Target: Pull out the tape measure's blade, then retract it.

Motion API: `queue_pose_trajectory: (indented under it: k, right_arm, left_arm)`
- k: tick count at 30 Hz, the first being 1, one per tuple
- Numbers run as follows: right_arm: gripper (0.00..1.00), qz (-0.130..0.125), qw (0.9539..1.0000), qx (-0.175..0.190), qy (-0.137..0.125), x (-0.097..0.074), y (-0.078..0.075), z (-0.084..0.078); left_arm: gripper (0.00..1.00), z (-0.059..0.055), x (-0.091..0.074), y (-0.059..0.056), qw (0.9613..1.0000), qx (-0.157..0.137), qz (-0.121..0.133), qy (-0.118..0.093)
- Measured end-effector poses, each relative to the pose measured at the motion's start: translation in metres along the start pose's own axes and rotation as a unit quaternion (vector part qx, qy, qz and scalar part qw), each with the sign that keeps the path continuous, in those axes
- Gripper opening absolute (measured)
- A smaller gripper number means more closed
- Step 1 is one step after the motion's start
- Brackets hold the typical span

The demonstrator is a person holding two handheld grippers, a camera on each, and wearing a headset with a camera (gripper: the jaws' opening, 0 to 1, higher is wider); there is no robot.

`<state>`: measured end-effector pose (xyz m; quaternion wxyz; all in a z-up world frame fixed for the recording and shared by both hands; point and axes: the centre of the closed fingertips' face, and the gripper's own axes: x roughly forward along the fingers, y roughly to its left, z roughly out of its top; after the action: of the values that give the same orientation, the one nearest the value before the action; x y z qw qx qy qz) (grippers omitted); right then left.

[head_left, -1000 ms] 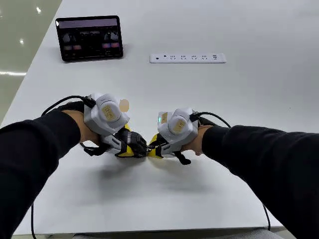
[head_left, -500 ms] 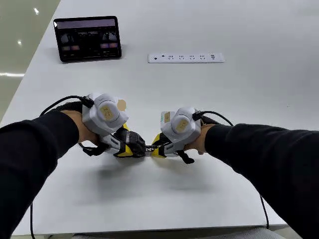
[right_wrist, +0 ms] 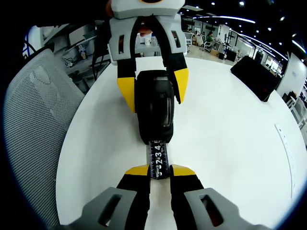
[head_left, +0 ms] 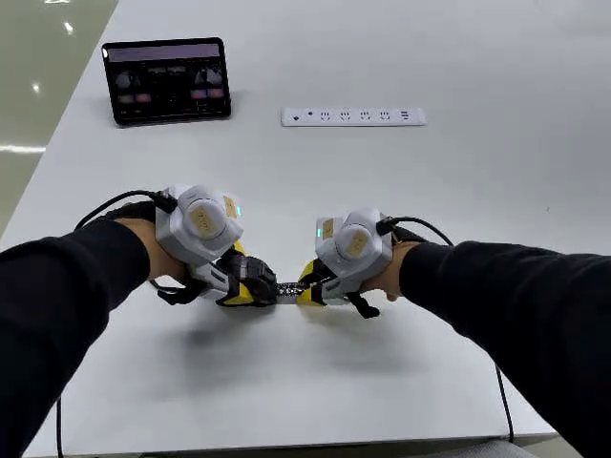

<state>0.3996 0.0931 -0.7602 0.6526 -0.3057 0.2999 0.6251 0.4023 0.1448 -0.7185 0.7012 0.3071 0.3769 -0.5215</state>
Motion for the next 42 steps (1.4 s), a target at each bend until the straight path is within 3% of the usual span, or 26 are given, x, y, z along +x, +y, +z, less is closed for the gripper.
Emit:
queue_pose_trajectory:
  k: [42]
  right_arm:
    - [0.11, -0.01, 0.9998, 0.018, 0.008, -0.024, -0.005, -0.028]
  left_arm:
    - [0.32, 0.0, 0.002, 0.003, 1.0, -0.005, 0.007, -0.004]
